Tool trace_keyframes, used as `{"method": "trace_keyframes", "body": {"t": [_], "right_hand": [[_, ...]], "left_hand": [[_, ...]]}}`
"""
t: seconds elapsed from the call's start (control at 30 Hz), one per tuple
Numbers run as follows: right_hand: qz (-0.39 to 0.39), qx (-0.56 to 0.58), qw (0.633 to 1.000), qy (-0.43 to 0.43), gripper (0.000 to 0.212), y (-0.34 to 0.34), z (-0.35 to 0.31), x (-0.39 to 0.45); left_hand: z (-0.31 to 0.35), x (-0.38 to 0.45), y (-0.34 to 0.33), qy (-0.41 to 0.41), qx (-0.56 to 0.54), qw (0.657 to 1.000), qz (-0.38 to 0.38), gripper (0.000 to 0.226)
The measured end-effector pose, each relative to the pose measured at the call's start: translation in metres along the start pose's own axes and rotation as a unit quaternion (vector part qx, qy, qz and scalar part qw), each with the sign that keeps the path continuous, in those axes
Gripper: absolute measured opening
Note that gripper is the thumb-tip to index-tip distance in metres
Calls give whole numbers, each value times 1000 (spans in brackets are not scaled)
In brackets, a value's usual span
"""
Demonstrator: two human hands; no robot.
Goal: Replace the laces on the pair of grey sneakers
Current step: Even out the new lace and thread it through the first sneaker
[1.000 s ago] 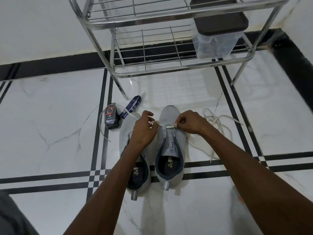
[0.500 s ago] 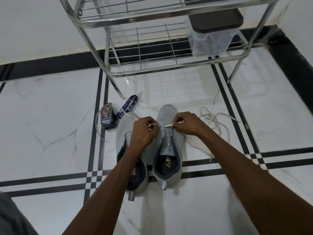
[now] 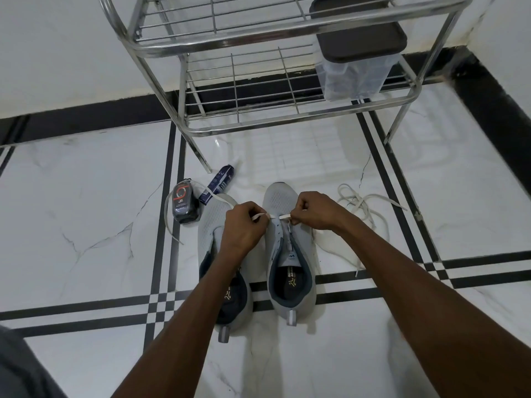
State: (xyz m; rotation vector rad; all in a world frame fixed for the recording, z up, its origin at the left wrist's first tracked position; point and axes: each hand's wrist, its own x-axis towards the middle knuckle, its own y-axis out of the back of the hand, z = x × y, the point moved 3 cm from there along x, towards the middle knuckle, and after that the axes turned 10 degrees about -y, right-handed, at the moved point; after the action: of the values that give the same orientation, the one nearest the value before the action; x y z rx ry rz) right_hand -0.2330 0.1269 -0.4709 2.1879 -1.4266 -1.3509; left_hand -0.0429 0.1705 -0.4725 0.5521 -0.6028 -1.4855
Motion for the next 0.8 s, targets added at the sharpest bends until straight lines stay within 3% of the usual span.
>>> {"method": "trace_keyframes", "body": {"t": [0.1, 0.17, 0.3, 0.37, 0.43, 0.5, 0.57, 0.63, 0.67, 0.73, 0.8], "right_hand": [[-8, 5, 1000, -4, 10, -1, 0, -1], [-7, 16, 1000, 10, 8, 1, -3, -3], [49, 14, 998, 47, 10, 27, -19, -11], [43, 34, 997, 47, 15, 46, -26, -14], [26, 35, 998, 48, 20, 61, -32, -19], [15, 22, 998, 53, 23, 71, -37, -24], [7, 15, 998, 59, 23, 76, -40, -28], [-10, 30, 997, 66, 23, 73, -42, -32], [-20, 41, 997, 68, 23, 71, -43, -32], [-36, 57, 995, 71, 23, 65, -45, -33], [-35, 67, 994, 73, 24, 65, -46, -33]], "left_hand": [[-5, -3, -1, 0, -2, 1000, 7, 3], [-4, 0, 1, -39, 21, 999, 2, 18], [17, 18, -4, -103, 60, 985, -121, 47], [25, 26, -10, -111, 24, 979, -170, 42], [27, 29, -7, -95, -33, 986, -130, 21], [10, 32, 6, -35, -28, 999, -26, 6], [-6, 28, 17, 7, -2, 1000, 21, 25], [2, 25, 16, -44, -24, 998, -40, 54], [13, 26, 12, -83, -34, 993, -75, 57], [32, 31, 7, -146, -50, 981, -116, 35], [34, 39, 12, -123, -56, 989, -60, 11]]}}
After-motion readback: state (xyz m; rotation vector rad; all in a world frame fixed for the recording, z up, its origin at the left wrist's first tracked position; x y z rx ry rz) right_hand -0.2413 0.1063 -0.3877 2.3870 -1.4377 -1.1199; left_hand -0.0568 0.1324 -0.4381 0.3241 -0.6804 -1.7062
